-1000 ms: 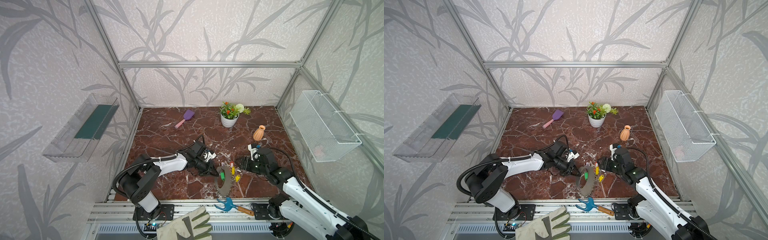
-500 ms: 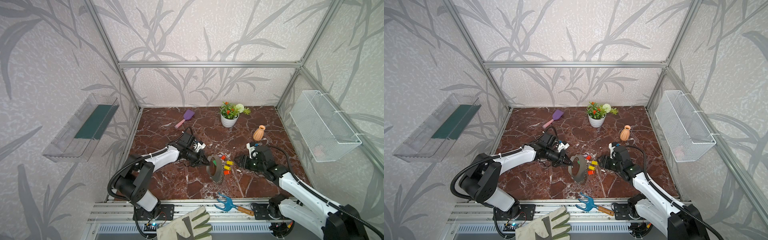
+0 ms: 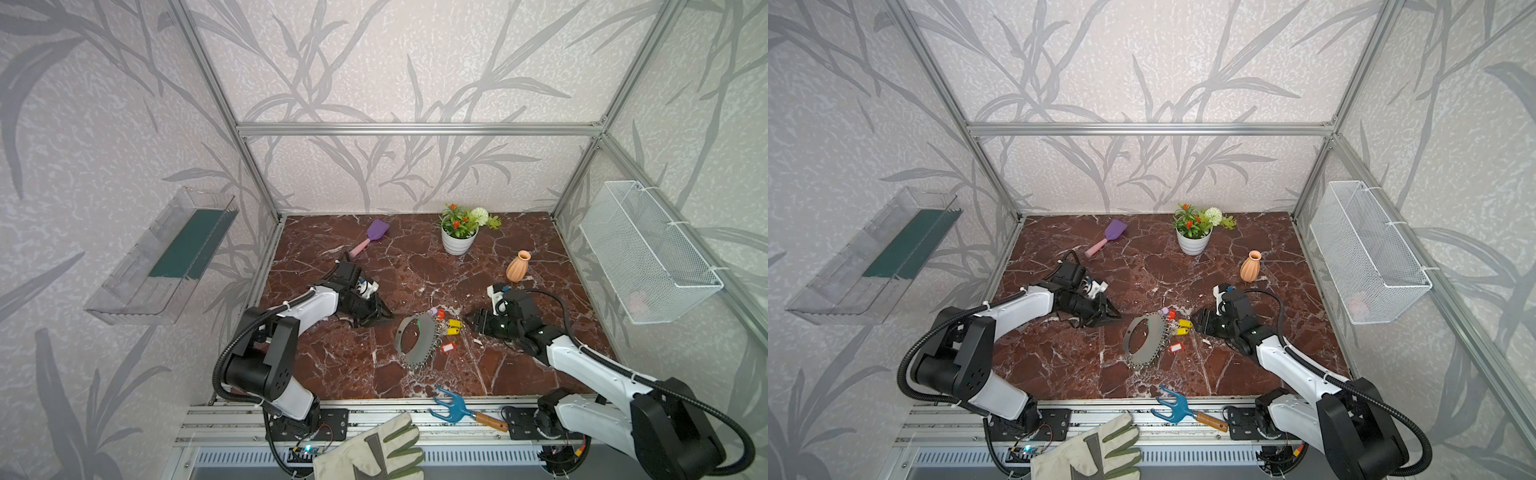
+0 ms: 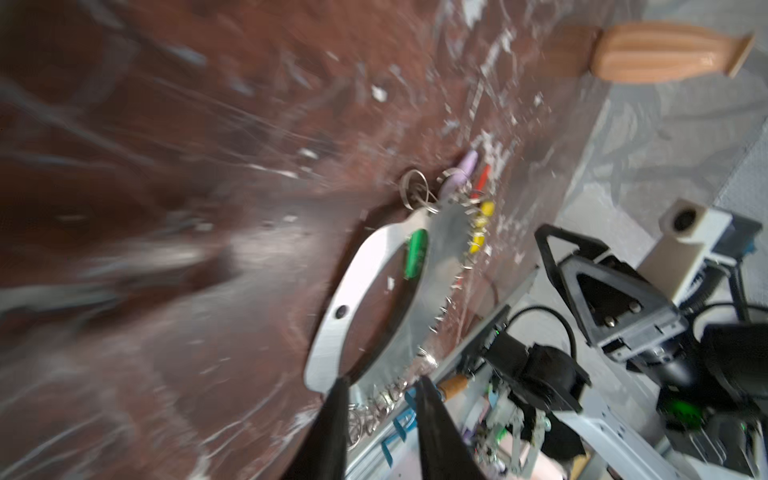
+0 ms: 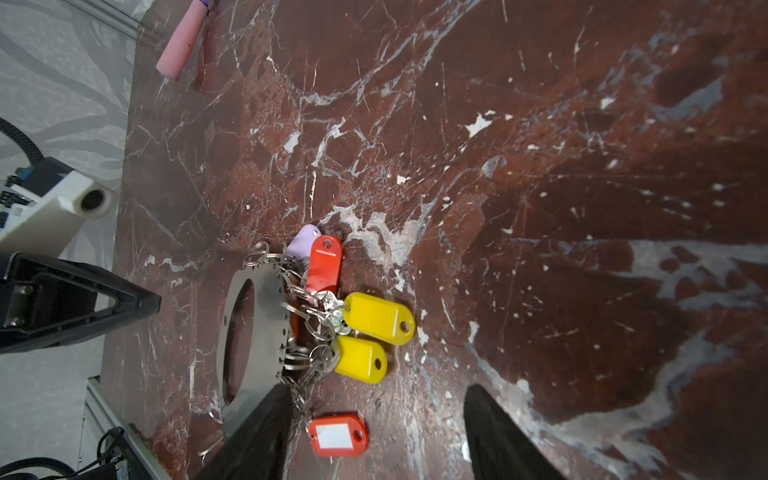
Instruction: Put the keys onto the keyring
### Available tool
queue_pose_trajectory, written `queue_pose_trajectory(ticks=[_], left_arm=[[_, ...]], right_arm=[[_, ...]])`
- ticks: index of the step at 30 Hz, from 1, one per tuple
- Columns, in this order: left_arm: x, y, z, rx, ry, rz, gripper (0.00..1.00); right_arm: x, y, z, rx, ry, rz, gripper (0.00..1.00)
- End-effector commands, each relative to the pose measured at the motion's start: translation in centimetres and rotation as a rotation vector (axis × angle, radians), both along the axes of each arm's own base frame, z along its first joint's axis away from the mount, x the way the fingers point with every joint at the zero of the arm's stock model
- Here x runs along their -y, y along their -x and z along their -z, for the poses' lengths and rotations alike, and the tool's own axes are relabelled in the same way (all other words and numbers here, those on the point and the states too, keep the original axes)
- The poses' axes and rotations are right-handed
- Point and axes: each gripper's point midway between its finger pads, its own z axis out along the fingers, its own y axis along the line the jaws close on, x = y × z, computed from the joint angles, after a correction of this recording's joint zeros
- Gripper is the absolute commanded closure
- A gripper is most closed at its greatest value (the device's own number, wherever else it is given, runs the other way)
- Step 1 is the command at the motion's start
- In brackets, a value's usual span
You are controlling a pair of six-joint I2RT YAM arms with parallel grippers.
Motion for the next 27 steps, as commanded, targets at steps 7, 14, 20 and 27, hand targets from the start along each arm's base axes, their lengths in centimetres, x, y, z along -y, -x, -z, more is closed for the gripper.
queue_pose_trajectory(ticks=[7, 14, 20, 27], left_arm=[[3.1, -0.4, -7.6, 0.656, -0.29, 0.359, 0.44], [9.5, 2.5, -7.2, 0.916, -0.294, 0.89, 0.45], [12.4, 4.4, -3.3, 0.959, -0.331, 1.323, 0.55], [15.2, 4.9, -1.7, 1.006, -0.228, 1.417, 0.64]], right_arm=[[-1.4, -3.0, -4.2, 0.261, -0.036, -0.076, 0.26], [2.7, -2.6, -3.3, 0.211, -0.035, 0.09, 0.13], [6.7, -1.7, -3.2, 0.166, -0.056, 0.203, 0.04], [8.0, -1.5, -2.7, 0.18, -0.122, 0.264, 0.03]])
